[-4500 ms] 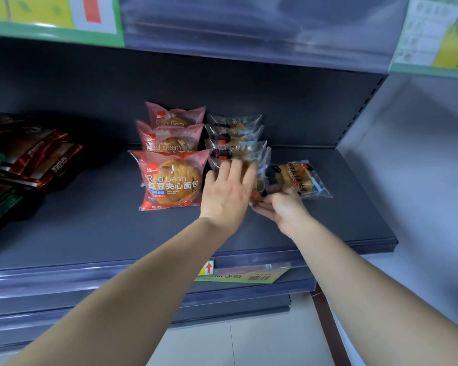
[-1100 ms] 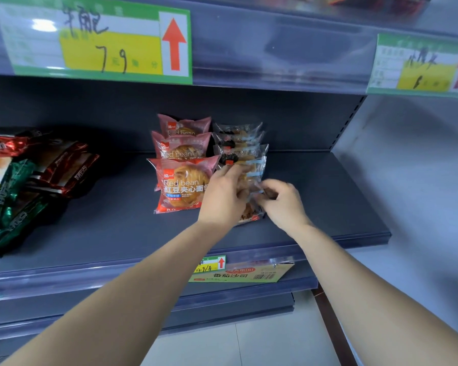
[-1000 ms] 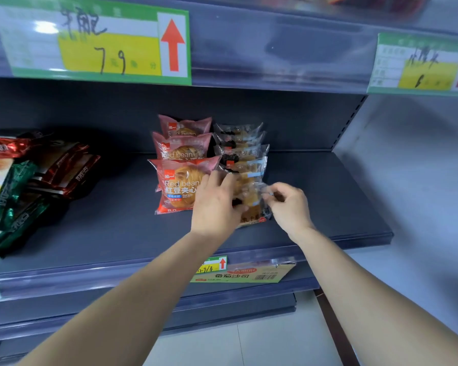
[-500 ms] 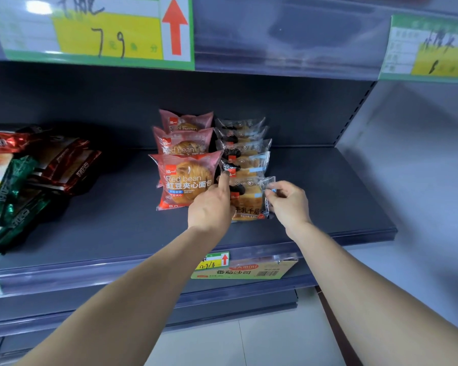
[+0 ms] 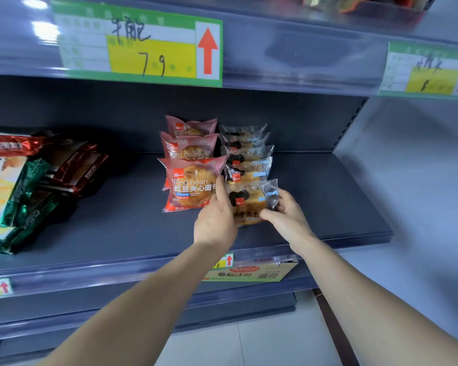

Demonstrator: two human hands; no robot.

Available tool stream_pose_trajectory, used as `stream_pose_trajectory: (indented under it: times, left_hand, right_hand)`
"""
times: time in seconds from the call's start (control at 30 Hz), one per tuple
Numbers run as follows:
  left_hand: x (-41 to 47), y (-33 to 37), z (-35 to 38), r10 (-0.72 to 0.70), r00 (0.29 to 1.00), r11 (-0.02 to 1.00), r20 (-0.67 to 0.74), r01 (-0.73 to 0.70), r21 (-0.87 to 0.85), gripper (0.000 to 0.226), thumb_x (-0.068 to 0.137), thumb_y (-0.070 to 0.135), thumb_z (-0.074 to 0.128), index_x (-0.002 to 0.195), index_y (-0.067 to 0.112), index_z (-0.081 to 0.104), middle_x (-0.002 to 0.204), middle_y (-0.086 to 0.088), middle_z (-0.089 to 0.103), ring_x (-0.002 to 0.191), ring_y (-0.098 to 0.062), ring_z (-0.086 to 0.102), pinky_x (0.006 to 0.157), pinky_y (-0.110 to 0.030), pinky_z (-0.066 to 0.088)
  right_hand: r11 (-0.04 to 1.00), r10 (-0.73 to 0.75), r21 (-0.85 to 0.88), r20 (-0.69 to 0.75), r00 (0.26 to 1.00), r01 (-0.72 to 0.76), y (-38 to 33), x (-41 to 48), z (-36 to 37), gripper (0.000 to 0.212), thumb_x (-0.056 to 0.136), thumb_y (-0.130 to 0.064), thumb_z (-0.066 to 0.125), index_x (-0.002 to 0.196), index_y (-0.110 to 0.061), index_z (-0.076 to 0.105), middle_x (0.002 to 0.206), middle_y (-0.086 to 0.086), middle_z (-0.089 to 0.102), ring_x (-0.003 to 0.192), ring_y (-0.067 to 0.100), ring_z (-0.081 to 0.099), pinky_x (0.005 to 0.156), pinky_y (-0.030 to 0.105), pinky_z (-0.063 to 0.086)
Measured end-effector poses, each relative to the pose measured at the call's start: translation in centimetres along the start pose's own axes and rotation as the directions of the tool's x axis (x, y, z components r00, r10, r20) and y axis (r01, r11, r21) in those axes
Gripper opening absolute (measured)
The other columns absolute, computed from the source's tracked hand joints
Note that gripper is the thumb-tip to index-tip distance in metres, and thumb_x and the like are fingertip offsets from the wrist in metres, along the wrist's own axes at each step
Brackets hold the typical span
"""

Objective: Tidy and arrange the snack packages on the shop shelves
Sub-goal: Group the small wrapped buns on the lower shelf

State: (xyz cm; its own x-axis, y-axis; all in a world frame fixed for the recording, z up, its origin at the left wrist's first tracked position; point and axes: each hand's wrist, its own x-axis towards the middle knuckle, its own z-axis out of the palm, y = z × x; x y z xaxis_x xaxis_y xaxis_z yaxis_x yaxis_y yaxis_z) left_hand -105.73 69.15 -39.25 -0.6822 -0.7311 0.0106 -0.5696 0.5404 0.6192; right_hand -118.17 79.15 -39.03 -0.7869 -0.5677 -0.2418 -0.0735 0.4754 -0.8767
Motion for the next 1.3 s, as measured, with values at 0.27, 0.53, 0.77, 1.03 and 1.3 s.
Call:
stream_pose_trajectory:
  times: [0.27,0.53,0.77,1.03,1.3]
  left_hand:
    - [0.4,0.3,0.8,-0.076,0.997,0.960,0.006,0.075,-0.270,0.096,0.086,-0.005,0.051,0.153,0.020,-0.013,0.121,-0.012,0.063,0.101,-0.032,0.061,0.077,-0.039,0.049]
    - [-0.9,0.3,-0.6,-0.098,0.995,0.966,-0.004,0.094,-0.241,0.097,0.088,0.002,0.057,0.153,0.028,-0.010,0.115,-0.006,0.063,0.096,-0.028,0.062,0.072,-0.036,0.048]
    - [-2.6,-1.3,-3.4,-0.169,0.982,0.975,-0.080,0.154,-0.160,0.076,0.090,0.007,0.057,0.152,0.021,0.014,0.121,-0.013,0.063,0.102,-0.033,0.060,0.078,-0.040,0.050]
    - [-5.2,-6.5,-10.2,-0.287,0.934,0.951,-0.211,0.251,-0.181,0.041,0.086,0.011,0.060,0.127,0.015,0.057,0.119,-0.005,0.063,0.107,-0.024,0.060,0.090,-0.032,0.048]
    - [-6.9,-15.3,-19.7,-0.354,0.877,0.934,-0.323,0.350,-0.074,0.024,0.087,0.016,0.062,0.110,0.017,0.070,0.114,-0.005,0.066,0.101,-0.027,0.061,0.074,-0.024,0.040]
  right_hand:
    - [0.995,-0.044,-0.091,-0.088,0.995,0.036,1.4,1.6,0.9,0.045,0.079,-0.018,0.076,0.117,-0.026,0.052,0.108,-0.004,0.068,0.100,0.018,0.064,0.091,0.038,0.051]
    - [0.984,-0.124,-0.146,-0.135,0.983,0.104,0.2,0.1,0.1,0.082,0.078,-0.019,0.078,0.145,-0.020,0.032,0.130,-0.001,0.060,0.122,0.018,0.052,0.102,0.034,0.039]
    - [0.911,-0.376,-0.307,-0.337,0.863,0.277,-2.2,-1.9,1.1,0.061,0.078,-0.023,0.076,0.133,-0.021,0.049,0.127,0.003,0.052,0.118,0.021,0.051,0.089,0.031,0.043]
    - [0.858,-0.468,-0.296,-0.110,0.877,0.420,-7.7,-4.0,7.6,0.031,0.083,-0.030,0.071,0.112,-0.026,0.062,0.111,-0.006,0.064,0.104,0.017,0.059,0.081,0.033,0.049]
    - [0.830,-0.443,-0.266,0.221,0.869,0.490,-12.5,-6.6,18.3,0.025,0.084,-0.029,0.069,0.108,-0.022,0.064,0.106,-0.004,0.065,0.099,0.017,0.061,0.087,0.035,0.050]
